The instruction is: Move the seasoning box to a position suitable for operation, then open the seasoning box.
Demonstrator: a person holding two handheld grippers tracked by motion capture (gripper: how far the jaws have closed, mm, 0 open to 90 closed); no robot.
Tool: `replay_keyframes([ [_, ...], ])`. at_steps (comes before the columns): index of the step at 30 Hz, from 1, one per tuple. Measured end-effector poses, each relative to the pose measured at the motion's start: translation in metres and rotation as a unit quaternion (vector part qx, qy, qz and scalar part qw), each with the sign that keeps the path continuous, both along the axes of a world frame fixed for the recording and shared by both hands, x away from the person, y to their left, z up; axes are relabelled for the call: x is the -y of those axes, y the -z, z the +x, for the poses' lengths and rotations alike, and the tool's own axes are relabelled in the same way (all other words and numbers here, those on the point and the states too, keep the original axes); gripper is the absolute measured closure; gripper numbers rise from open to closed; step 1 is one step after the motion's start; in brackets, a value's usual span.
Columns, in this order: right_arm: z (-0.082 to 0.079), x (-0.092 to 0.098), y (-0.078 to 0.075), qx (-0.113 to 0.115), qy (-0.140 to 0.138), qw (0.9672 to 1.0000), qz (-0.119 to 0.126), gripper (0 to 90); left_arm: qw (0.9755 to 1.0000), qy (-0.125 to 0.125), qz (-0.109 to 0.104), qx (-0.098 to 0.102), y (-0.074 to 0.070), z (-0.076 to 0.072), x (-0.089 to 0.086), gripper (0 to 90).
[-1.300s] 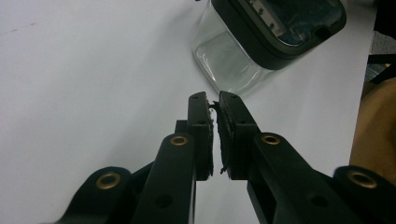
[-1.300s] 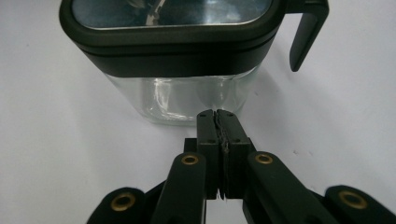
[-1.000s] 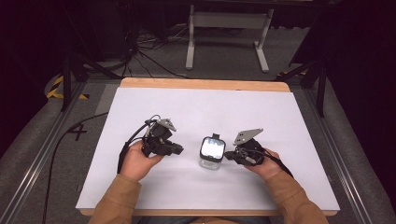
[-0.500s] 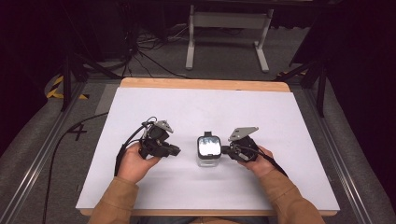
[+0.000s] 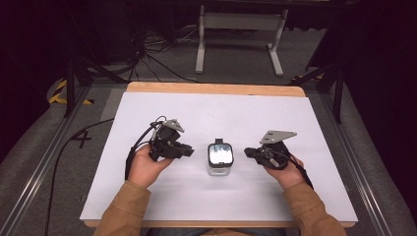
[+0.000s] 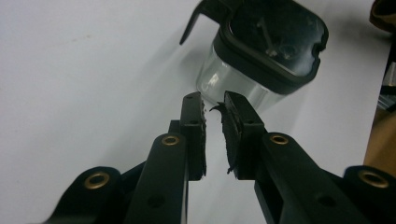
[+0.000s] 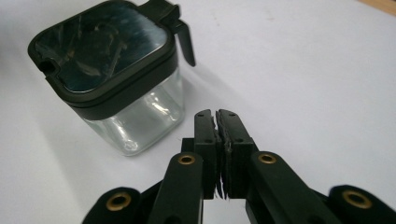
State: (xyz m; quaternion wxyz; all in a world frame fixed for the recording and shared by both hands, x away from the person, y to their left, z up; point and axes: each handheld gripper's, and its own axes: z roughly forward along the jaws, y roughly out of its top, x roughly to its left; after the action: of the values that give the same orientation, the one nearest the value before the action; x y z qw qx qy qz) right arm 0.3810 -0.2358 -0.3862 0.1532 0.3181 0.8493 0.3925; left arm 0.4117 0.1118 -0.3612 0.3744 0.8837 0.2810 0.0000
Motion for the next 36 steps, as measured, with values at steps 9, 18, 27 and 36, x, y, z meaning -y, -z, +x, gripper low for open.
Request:
replay_keyframes([
  [9,-0.012,0.029,-0.012,0.006,0.041,0.9986,0.032,88.5,0.9982,-0.015,-0.043,0.038,-0.015,0.006,0.01,77.3],
  [18,-0.024,0.039,-0.01,0.005,0.058,0.9977,0.033,88.3,0.9962,0.007,-0.067,0.055,-0.023,0.016,0.032,77.5],
  [27,-0.039,0.054,-0.006,0.001,0.08,0.996,0.038,88.0,0.9955,0.029,-0.08,0.042,-0.018,0.032,0.056,78.7],
  [36,-0.046,0.059,-0.001,-0.005,0.087,0.9956,0.034,87.5,0.9975,0.035,-0.056,0.025,-0.001,0.046,0.073,82.3],
])
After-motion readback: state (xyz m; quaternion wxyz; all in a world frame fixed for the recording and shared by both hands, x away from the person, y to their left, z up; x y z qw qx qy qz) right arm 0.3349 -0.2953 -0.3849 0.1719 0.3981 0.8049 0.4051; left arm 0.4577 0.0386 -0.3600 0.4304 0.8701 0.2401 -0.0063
